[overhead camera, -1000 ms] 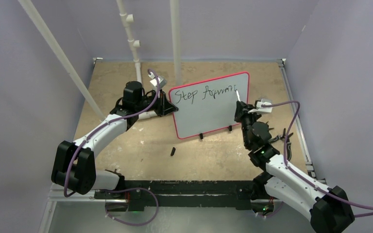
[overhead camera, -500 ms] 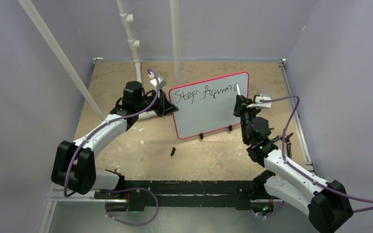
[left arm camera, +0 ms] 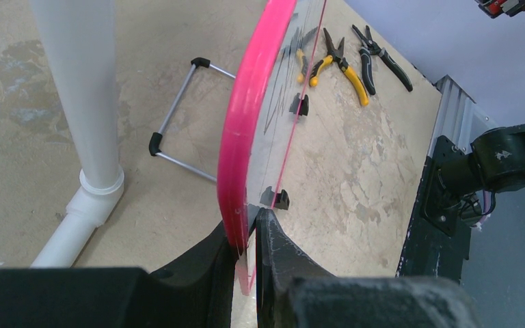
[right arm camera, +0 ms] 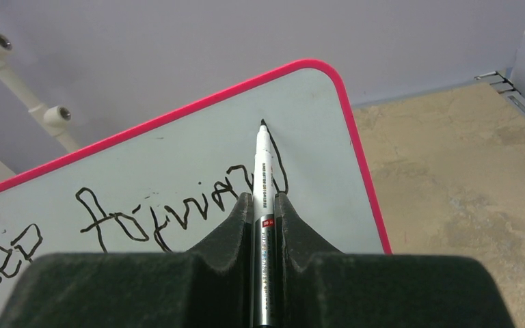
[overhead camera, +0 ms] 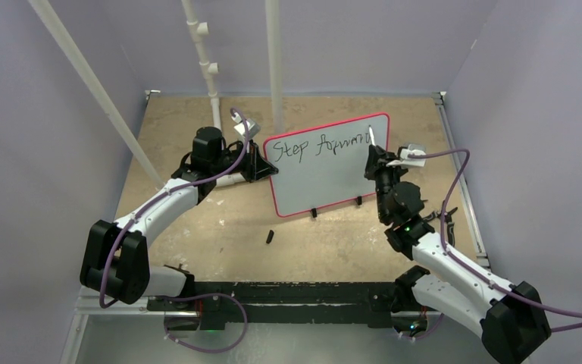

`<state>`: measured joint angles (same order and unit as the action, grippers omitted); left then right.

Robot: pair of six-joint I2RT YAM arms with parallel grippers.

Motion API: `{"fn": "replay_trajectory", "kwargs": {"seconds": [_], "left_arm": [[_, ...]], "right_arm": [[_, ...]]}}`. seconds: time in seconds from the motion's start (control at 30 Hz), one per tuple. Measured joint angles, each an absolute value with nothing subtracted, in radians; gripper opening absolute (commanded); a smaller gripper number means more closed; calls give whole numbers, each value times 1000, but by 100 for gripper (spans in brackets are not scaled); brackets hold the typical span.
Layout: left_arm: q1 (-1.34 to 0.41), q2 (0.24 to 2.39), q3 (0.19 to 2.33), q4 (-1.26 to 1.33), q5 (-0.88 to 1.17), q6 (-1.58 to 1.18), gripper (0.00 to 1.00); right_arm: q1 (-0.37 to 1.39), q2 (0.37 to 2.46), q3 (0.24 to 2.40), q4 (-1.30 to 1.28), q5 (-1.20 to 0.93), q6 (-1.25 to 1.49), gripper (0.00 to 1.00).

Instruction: Write a sentence on the whiteboard

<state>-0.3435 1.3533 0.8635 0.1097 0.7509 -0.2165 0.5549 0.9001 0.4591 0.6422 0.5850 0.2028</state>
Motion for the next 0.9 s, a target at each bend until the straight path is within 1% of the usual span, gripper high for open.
{"fn": "replay_trajectory", "kwargs": {"seconds": [0.5, 0.9], "left_arm": [[-344, 1346, 863, 106, 750, -217, 0], [-344, 1346, 863, 106, 749, -217, 0]], "right_arm": [[555, 868, 402, 585, 590, 290, 0], [555, 867, 402, 535, 665, 322, 0]]}}
